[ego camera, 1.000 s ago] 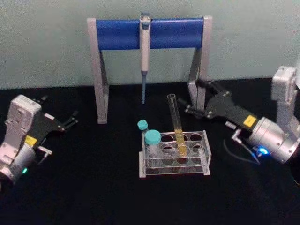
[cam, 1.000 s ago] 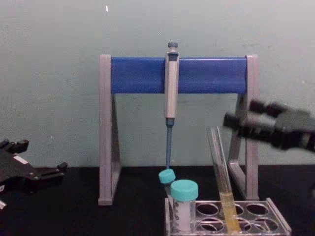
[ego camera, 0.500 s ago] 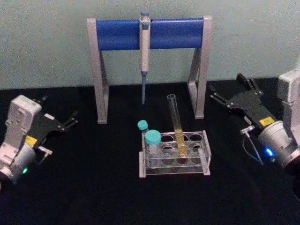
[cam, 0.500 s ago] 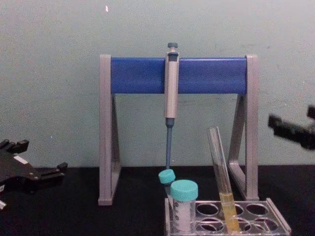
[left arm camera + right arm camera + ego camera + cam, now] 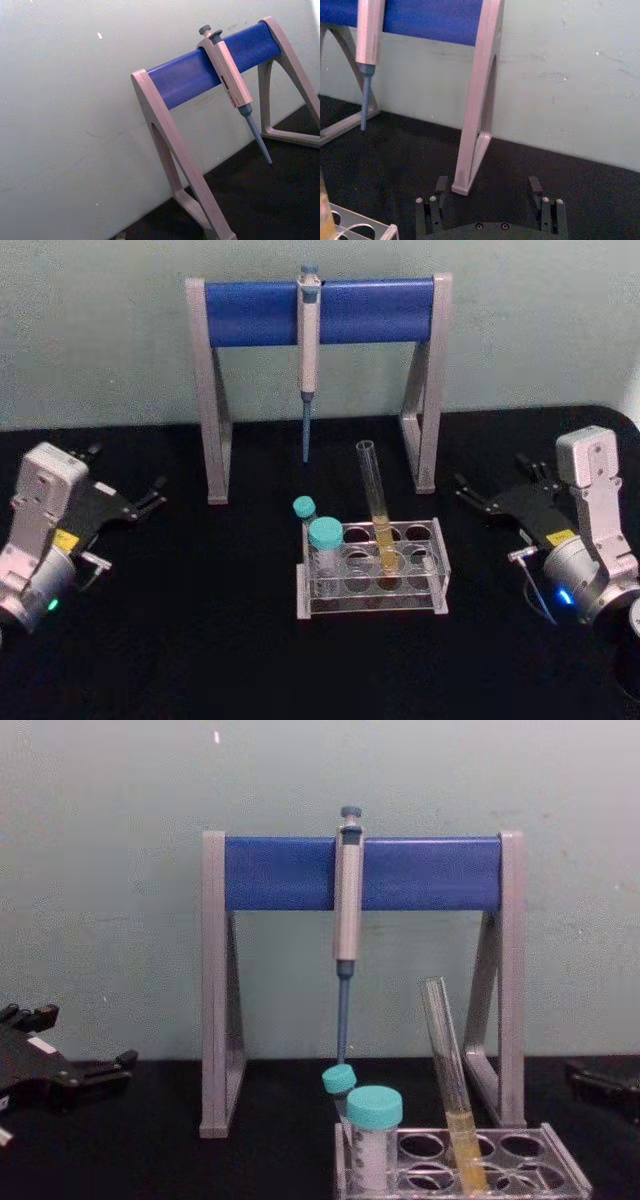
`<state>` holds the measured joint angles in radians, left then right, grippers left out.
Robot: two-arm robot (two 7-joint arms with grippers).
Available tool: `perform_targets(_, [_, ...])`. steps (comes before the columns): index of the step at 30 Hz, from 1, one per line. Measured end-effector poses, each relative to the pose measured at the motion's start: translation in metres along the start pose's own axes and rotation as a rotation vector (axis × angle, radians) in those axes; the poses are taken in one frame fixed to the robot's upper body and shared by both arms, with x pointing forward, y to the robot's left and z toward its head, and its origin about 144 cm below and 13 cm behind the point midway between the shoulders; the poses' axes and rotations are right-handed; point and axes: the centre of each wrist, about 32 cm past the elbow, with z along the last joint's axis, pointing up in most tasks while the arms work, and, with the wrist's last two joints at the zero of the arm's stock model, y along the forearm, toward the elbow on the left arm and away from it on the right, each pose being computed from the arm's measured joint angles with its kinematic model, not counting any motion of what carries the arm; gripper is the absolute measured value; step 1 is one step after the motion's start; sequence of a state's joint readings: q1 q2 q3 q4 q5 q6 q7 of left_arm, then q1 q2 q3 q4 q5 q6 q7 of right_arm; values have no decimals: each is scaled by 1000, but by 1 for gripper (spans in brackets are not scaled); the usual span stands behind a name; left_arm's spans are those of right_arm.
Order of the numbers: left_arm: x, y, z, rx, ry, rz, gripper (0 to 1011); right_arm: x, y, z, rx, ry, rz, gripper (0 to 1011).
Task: Pick up the test tube from the test tube rack, shake it, then place it back into the test tube rack.
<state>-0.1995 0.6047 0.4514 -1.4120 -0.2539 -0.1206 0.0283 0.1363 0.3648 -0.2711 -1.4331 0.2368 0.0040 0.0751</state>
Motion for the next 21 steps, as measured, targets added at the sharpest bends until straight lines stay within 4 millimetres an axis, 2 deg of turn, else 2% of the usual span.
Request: perform_targets(21, [0, 0, 0, 0, 0, 0, 1001, 0, 0, 0, -1, -2, 1, 1000])
